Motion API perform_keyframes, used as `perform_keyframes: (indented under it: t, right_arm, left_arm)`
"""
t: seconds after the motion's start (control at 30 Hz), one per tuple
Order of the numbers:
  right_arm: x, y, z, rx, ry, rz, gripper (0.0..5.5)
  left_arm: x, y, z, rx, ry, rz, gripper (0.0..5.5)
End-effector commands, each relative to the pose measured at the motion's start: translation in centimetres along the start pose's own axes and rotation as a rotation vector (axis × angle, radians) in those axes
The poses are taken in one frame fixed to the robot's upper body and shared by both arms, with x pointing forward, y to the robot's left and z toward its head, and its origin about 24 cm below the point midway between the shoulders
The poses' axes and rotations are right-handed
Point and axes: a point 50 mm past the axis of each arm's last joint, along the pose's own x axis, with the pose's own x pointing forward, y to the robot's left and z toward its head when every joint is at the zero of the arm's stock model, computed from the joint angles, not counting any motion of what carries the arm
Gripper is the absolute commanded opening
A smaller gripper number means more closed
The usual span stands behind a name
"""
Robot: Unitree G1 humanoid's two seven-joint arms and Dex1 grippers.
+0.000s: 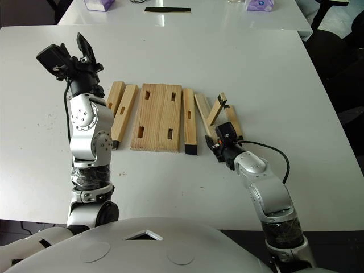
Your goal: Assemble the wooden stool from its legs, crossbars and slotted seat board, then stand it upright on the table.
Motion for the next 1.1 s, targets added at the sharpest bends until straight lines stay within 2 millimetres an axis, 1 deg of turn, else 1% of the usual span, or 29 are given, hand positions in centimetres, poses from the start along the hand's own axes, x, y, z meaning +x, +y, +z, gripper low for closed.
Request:
perform_keyframes:
  t: [0.03,0.1,0.17,0.27,0.3,0.33,0.4,0.47,0.53,0.6,0.63,0.67,0.73,0.8,0.9,1.0,1.1]
  right_arm:
    - [-0.1,0.5,-3.0,0.116,0.190,-0.014,2.10]
    - [-0.1,0.6,-2.9,0.145,0.185,-0.020,2.10]
    - [0.4,0.4,-2.2,0.163,0.147,-0.038,2.09]
    - [1.0,-0.1,0.6,0.205,0.012,-0.045,2.09]
    - [1.2,-0.4,1.8,0.251,-0.034,-0.038,2.09]
    - [1.4,-1.1,3.0,0.337,-0.079,-0.038,2.09]
    - [1.5,-2.9,5.9,0.477,-0.181,-0.002,2.07]
    - [1.8,-4.4,8.7,0.571,-0.259,0.082,2.07]
    - [2.0,-4.8,11.9,0.636,-0.347,0.228,2.07]
    - [1.8,-4.7,15.3,0.647,-0.448,0.385,2.07]
    - [1.4,-4.6,16.8,0.639,-0.496,0.460,2.07]
    - [0.9,-4.4,18.3,0.603,-0.544,0.540,2.07]
    - [-0.1,-3.9,20.4,0.521,-0.605,0.686,2.07]
    - [-1.0,-3.6,21.5,0.447,-0.644,0.801,2.07]
    - [-1.5,-3.6,22.8,0.373,-0.648,0.931,2.07]
    - [-2.8,-3.4,23.8,0.329,-0.660,1.070,2.07]
    - [-4.1,-3.3,23.7,0.286,-0.669,1.173,2.07]
  left_arm:
    - [0.5,0.1,0.0,-0.014,0.026,-0.001,2.64]
    - [0.8,0.1,0.2,-0.013,0.022,-0.009,2.64]
    - [1.1,0.2,0.3,-0.005,0.018,-0.013,2.64]
    - [1.5,0.9,0.9,0.006,-0.007,0.000,2.64]
    - [1.6,1.2,1.1,-0.007,-0.008,0.005,2.64]
    - [1.7,1.4,1.2,-0.043,0.009,-0.007,2.64]
    - [1.5,1.5,1.5,-0.169,0.052,-0.067,2.64]
    - [0.9,1.1,2.2,-0.317,0.081,-0.168,2.64]
    - [0.4,0.2,3.2,-0.474,0.099,-0.288,2.64]
    - [-0.1,-1.2,4.4,-0.599,0.099,-0.446,2.64]
    - [-0.2,-1.9,5.1,-0.659,0.098,-0.523,2.84]
    - [-0.5,-2.8,6.0,-0.731,0.096,-0.622,2.92]
    - [-1.0,-3.9,7.1,-0.796,0.102,-0.771,3.24]
    - [-1.2,-4.4,7.4,-0.819,0.138,-0.868,3.53]
    - [-1.3,-4.5,8.3,-0.890,0.174,-0.956,4.03]
    - [-1.4,-4.2,8.8,-0.925,0.220,-1.016,4.06]
    - [-1.2,-4.5,8.7,-0.893,0.290,-1.064,4.06]
